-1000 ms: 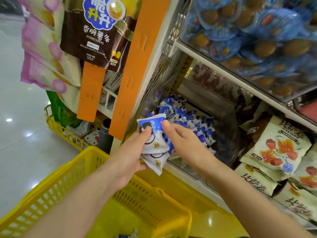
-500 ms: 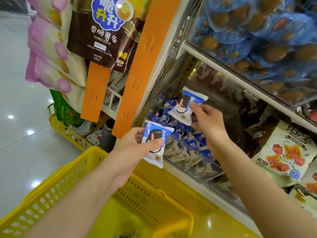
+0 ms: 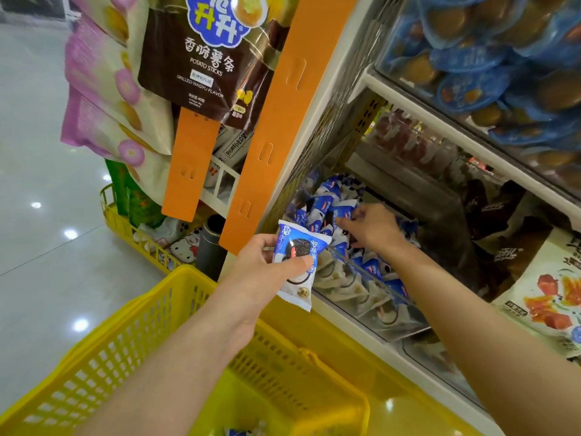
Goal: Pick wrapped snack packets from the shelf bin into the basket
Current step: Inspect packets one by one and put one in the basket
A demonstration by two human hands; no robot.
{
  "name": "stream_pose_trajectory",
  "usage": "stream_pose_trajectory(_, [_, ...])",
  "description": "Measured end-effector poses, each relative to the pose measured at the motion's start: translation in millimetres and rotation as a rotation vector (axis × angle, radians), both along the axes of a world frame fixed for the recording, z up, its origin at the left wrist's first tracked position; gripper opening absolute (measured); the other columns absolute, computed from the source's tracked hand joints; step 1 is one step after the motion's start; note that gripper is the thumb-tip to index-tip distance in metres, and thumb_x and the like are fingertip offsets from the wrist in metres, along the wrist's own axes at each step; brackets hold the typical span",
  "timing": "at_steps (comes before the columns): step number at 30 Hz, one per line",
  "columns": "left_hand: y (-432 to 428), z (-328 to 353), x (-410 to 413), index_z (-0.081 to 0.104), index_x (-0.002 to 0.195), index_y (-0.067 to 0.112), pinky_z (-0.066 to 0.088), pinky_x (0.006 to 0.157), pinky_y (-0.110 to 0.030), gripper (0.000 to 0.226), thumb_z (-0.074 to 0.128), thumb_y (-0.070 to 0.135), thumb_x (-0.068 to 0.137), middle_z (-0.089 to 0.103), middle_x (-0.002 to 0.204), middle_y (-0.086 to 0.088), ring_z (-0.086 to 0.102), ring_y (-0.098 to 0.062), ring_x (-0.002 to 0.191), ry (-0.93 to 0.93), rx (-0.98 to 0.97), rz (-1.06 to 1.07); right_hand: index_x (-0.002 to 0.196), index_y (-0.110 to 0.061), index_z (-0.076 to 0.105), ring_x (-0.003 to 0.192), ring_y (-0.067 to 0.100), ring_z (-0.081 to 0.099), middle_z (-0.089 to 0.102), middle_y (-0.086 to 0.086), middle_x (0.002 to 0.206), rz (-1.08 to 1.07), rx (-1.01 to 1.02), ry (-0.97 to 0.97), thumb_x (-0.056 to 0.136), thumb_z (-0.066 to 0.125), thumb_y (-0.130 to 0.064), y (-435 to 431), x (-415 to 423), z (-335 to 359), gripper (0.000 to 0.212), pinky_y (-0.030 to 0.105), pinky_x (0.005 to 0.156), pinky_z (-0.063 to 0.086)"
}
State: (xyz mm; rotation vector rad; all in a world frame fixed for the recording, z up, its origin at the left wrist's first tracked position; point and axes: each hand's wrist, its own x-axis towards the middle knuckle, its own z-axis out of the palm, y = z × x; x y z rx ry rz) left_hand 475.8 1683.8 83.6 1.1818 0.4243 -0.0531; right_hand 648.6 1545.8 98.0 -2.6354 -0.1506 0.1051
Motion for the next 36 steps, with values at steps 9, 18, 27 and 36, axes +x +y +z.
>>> stream_pose_trajectory(9, [2,-2,4,0.055,0.109,0.019,0.050,0.092,-0.042,0.039,0.073,0.014,0.075,0.067,0.104,-0.005,0.067,-0.018,0.091,0.003,0.015,0.012,0.068,-0.005,0.054,0.058,0.013,0.062,0.069,0.023,0.092,0.008,0.133,0.135,0.084,0.068,-0.025,10,20,-5,0.029,0.028,0.068,0.056])
stream_pose_trajectory(18, [0,-4,6,0.053,0.112,0.018,0.050,0.091,-0.039,0.042,0.073,0.013,0.075,0.066,0.105,-0.005,0.066,-0.017,0.092,0.026,0.020,0.004,0.115,-0.009,0.055,0.098,0.029,0.060,0.061,0.008,0.106,0.216,0.016,-0.129,0.087,0.063,-0.034,19,28,-2,0.038,0.045,0.085,0.052])
stream_pose_trajectory(27, [1,-6,10,0.053,0.112,0.018,0.052,0.085,-0.036,0.043,0.074,0.013,0.074,0.067,0.105,-0.005,0.067,-0.017,0.091,0.033,0.010,-0.004,0.116,-0.002,0.058,0.092,0.027,0.065,0.049,0.017,0.134,0.211,0.079,0.063,0.085,0.065,-0.027,16,41,-2,0.040,0.022,0.054,0.056])
stream_pose_trajectory(36, [1,-8,14,0.054,0.112,0.019,0.054,0.082,-0.031,0.042,0.073,0.015,0.075,0.067,0.103,-0.003,0.068,-0.013,0.087,0.014,0.008,-0.013,0.137,-0.006,0.039,0.117,0.024,0.052,0.051,0.012,0.130,0.236,0.201,0.230,0.094,0.049,-0.006,11,31,6,0.044,0.035,0.091,0.050])
